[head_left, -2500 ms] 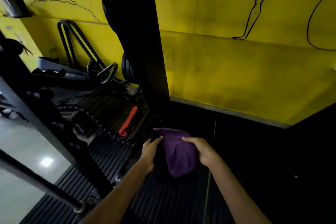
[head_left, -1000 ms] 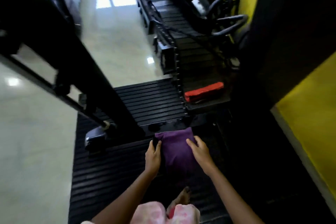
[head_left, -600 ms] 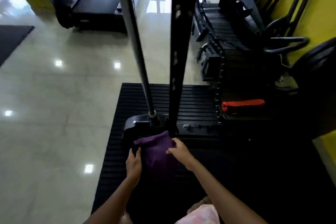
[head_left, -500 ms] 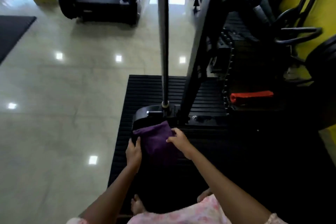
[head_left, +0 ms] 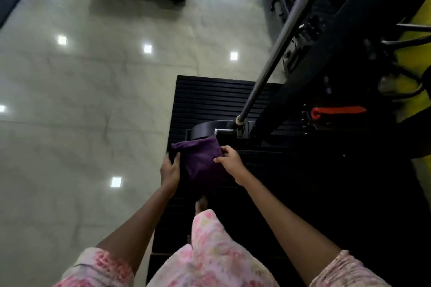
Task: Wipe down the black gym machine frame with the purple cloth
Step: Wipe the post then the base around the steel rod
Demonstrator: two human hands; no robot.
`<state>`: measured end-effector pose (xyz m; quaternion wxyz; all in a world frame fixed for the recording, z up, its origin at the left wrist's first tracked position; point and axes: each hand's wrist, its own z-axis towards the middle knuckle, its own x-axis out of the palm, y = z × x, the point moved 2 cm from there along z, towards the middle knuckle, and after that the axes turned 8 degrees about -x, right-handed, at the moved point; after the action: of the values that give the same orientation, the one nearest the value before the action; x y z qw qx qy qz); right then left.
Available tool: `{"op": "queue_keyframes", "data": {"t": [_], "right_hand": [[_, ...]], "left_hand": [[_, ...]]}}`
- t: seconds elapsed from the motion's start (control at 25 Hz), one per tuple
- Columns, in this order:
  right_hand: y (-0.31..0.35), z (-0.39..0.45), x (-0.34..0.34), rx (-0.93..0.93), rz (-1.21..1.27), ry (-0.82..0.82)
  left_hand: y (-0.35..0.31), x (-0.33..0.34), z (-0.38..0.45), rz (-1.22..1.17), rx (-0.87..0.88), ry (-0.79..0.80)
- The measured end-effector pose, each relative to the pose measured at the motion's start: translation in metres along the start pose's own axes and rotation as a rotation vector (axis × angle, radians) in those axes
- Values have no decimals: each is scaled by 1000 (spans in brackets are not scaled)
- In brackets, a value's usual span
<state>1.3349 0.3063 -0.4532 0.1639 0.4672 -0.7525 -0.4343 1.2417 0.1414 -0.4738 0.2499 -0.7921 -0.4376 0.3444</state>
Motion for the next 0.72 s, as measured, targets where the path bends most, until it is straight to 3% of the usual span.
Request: {"op": "queue_keyframes", "data": {"t": [0.2,0.32,0.56,0.72], "right_hand": [[49,39,39,3,47,12],[97,67,70,-35,65,44],[196,165,142,-131,21,102],[254,230,186,-155,37,97]], "left_hand": [[-59,-40,38,-51,60,67],[-98,-71,76,-58,97,18],[-177,-134,176,-111,147,-37],[-245,-170,258,-68,242,27]]}}
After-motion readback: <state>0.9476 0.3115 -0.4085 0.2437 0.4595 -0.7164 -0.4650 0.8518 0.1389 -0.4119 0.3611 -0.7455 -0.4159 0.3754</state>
